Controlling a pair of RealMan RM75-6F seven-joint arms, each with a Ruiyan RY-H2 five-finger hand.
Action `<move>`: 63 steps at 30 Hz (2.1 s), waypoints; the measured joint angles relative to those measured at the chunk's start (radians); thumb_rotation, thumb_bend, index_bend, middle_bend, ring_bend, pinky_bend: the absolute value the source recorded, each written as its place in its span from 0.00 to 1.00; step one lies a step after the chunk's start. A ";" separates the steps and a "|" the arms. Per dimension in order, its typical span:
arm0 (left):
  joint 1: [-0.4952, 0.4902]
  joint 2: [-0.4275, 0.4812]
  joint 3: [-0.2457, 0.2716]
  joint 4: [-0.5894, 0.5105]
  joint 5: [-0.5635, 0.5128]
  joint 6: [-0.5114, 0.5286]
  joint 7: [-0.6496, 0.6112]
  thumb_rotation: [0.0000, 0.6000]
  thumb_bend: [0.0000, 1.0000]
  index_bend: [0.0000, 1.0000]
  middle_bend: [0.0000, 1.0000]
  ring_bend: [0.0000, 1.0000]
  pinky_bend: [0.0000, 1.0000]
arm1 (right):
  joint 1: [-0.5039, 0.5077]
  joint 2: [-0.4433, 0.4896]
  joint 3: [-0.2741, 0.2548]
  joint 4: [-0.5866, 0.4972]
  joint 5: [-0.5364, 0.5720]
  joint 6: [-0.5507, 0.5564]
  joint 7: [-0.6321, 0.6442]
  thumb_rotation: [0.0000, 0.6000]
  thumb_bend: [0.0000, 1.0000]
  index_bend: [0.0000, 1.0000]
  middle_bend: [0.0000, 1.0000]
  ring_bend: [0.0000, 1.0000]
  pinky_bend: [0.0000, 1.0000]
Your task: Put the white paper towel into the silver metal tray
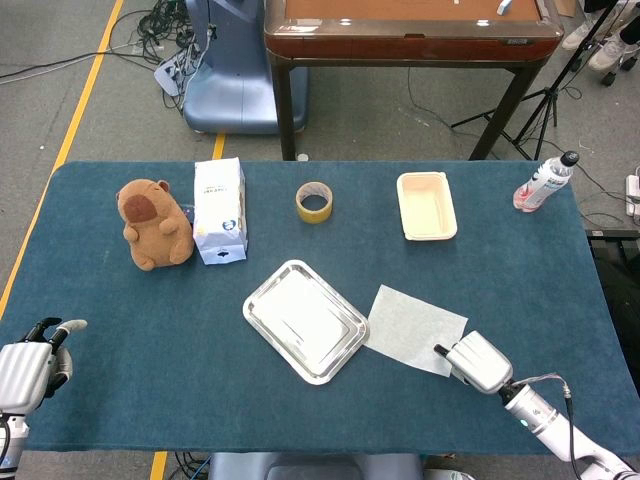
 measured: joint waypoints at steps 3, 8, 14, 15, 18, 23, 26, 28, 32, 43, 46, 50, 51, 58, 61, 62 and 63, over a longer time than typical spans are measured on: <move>0.000 0.000 0.000 0.000 -0.001 -0.002 0.000 1.00 0.00 0.31 0.28 0.23 0.43 | -0.001 -0.001 0.000 -0.002 0.002 -0.002 -0.001 1.00 0.34 0.48 1.00 1.00 1.00; 0.000 0.002 0.001 -0.002 -0.003 -0.005 0.002 1.00 0.00 0.31 0.28 0.23 0.43 | -0.001 -0.002 -0.001 -0.003 0.005 -0.004 0.000 1.00 0.34 0.48 1.00 1.00 1.00; 0.000 0.003 0.001 -0.003 -0.004 -0.006 0.001 1.00 0.00 0.31 0.28 0.23 0.43 | -0.001 -0.004 -0.001 -0.004 0.007 -0.006 0.001 1.00 0.34 0.48 1.00 1.00 1.00; 0.000 0.003 0.001 -0.003 -0.004 -0.006 0.001 1.00 0.00 0.31 0.28 0.23 0.43 | -0.001 -0.004 -0.001 -0.005 0.008 -0.006 0.001 1.00 0.34 0.48 1.00 1.00 1.00; 0.001 0.003 0.001 -0.003 -0.005 -0.006 0.002 1.00 0.00 0.31 0.28 0.23 0.43 | -0.002 -0.004 -0.001 -0.006 0.009 -0.006 0.002 1.00 0.34 0.48 1.00 1.00 1.00; 0.001 0.003 0.001 -0.003 -0.005 -0.005 0.002 1.00 0.00 0.31 0.28 0.23 0.43 | -0.004 -0.007 -0.001 -0.003 0.011 -0.005 0.007 1.00 0.35 0.48 1.00 1.00 1.00; 0.001 0.003 0.001 -0.004 -0.005 -0.004 0.003 1.00 0.00 0.31 0.28 0.23 0.43 | -0.005 -0.009 -0.001 -0.001 0.014 -0.007 0.008 1.00 0.36 0.50 1.00 1.00 1.00; 0.002 0.004 0.001 -0.004 -0.005 -0.004 0.003 1.00 0.00 0.31 0.28 0.23 0.43 | -0.005 -0.010 0.000 0.000 0.016 -0.008 0.010 1.00 0.37 0.51 1.00 1.00 1.00; 0.002 0.004 0.001 -0.005 -0.005 -0.003 0.003 1.00 0.00 0.31 0.28 0.23 0.43 | -0.006 -0.011 0.000 0.000 0.018 -0.010 0.012 1.00 0.42 0.52 1.00 1.00 1.00; 0.003 0.006 0.000 -0.008 -0.007 -0.003 0.004 1.00 0.00 0.31 0.28 0.23 0.43 | -0.007 -0.012 0.003 -0.004 0.024 -0.011 0.013 1.00 0.49 0.54 1.00 1.00 1.00; 0.003 0.007 0.000 -0.009 -0.008 -0.005 0.005 1.00 0.00 0.31 0.28 0.23 0.43 | -0.006 -0.011 0.009 -0.008 0.028 -0.008 0.013 1.00 0.49 0.54 1.00 1.00 1.00; 0.003 0.008 0.001 -0.011 -0.009 -0.006 0.007 1.00 0.00 0.31 0.28 0.23 0.43 | -0.004 -0.007 0.019 -0.021 0.035 -0.003 0.012 1.00 0.49 0.55 1.00 1.00 1.00; 0.004 0.008 0.001 -0.012 -0.009 -0.006 0.007 1.00 0.00 0.31 0.28 0.23 0.43 | -0.004 -0.004 0.023 -0.027 0.038 -0.001 0.010 1.00 0.49 0.55 1.00 1.00 1.00; 0.003 0.009 0.001 -0.013 -0.008 -0.006 0.008 1.00 0.00 0.31 0.28 0.23 0.43 | -0.003 0.016 0.062 -0.074 0.070 0.011 -0.021 1.00 0.49 0.55 1.00 1.00 1.00; 0.003 0.009 0.001 -0.013 -0.007 -0.006 0.008 1.00 0.00 0.31 0.28 0.23 0.43 | -0.003 0.027 0.082 -0.104 0.088 0.015 -0.048 1.00 0.49 0.55 1.00 1.00 1.00; 0.003 0.009 0.001 -0.013 -0.007 -0.006 0.009 1.00 0.00 0.31 0.28 0.23 0.43 | -0.004 0.030 0.088 -0.113 0.093 0.016 -0.056 1.00 0.49 0.55 1.00 1.00 1.00; 0.003 0.009 0.001 -0.013 -0.008 -0.007 0.009 1.00 0.00 0.31 0.28 0.23 0.43 | -0.004 0.035 0.096 -0.125 0.100 0.017 -0.066 1.00 0.49 0.55 1.00 1.00 1.00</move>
